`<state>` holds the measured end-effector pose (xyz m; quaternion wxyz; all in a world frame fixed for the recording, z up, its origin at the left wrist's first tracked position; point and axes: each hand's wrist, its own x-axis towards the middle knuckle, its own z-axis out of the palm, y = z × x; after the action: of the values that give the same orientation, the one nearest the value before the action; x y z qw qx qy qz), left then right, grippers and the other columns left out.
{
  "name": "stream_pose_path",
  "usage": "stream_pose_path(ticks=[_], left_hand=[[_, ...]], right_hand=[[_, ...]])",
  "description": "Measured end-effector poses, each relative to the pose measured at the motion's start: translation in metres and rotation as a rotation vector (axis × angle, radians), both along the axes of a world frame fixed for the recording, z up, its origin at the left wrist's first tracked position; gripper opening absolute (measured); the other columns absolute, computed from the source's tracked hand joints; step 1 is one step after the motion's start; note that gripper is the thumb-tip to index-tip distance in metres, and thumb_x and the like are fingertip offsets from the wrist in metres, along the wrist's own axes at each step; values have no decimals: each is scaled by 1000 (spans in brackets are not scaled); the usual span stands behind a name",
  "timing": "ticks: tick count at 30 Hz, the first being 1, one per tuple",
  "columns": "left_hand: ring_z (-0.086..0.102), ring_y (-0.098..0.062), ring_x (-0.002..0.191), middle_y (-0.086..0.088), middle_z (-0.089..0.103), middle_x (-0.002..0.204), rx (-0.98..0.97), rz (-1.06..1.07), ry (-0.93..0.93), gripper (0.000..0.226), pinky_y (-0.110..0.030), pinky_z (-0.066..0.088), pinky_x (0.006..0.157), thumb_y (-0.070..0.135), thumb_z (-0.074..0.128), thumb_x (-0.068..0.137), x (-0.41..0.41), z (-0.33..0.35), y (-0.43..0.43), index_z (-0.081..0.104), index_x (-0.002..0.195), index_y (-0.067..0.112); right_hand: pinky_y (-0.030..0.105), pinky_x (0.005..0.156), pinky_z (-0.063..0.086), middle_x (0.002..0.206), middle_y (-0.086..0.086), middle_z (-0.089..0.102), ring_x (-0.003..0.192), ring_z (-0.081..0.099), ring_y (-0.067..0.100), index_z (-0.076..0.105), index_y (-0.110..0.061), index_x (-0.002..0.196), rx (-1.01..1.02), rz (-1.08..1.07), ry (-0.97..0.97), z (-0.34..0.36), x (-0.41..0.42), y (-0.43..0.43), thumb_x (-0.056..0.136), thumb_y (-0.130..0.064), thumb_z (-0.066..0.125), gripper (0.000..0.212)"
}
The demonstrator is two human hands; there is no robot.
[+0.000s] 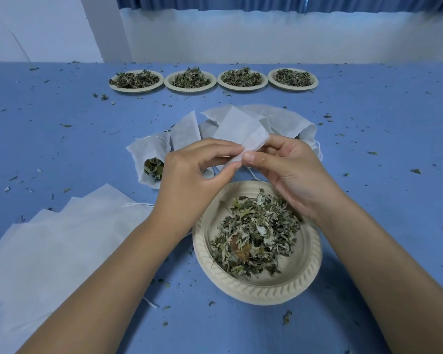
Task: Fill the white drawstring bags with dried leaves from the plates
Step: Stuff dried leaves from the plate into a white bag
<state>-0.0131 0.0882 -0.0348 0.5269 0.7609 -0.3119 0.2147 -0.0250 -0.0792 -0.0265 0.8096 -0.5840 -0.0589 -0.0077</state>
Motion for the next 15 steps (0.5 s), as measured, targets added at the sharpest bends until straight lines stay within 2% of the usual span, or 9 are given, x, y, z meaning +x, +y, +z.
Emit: stream_pose_path(ticks=[2, 6, 8, 12, 13, 15], left_hand=[[70, -7, 88, -3, 73, 95, -31, 6, 62, 16, -21, 56, 82, 3, 71, 85, 0, 1, 1, 74, 101, 5], [68, -4, 86, 3, 73, 92, 26, 26, 141, 16, -17, 54, 79, 2, 72, 84, -3, 1, -1, 74, 99, 8], [69, -4, 85, 5, 74, 89, -11, 50, 207, 11, -19, 54, 78, 7, 71, 86, -3, 0, -2, 74, 97, 9], [68, -2, 79, 10, 74, 81, -102, 63, 356, 7, -14, 50, 75, 14, 72, 87, 0, 2, 1, 73, 86, 20], [68, -4, 78, 9, 73, 80, -93, 82, 385, 9, -17, 52, 74, 14, 71, 87, 2, 1, 2, 72, 84, 22], [67, -11, 73, 1, 70, 81, -32, 127, 447, 9, -31, 58, 70, 12, 67, 90, 5, -1, 4, 68, 83, 17]], right_hand=[[22, 79, 55, 83, 10, 73, 80, 70, 17, 69, -3, 85, -33, -6, -23, -2, 0, 2, 68, -4, 70, 17], [26, 80, 56, 82, 9, 73, 78, 70, 18, 69, -3, 86, -79, -90, -68, -4, -1, 3, 65, -6, 72, 22], [25, 79, 56, 82, 9, 73, 78, 70, 18, 69, -3, 86, -77, -92, -89, -3, -2, 4, 65, -5, 72, 21], [22, 75, 55, 80, 7, 74, 76, 70, 16, 70, -6, 82, -115, -94, -99, 0, -5, 3, 66, -3, 73, 16], [21, 74, 55, 78, 5, 74, 74, 70, 15, 69, -6, 82, -125, -95, -98, 1, -5, 3, 68, 0, 73, 15], [21, 74, 55, 77, 4, 73, 72, 70, 14, 67, -4, 82, -146, -94, -93, 0, -5, 3, 73, 8, 70, 16]])
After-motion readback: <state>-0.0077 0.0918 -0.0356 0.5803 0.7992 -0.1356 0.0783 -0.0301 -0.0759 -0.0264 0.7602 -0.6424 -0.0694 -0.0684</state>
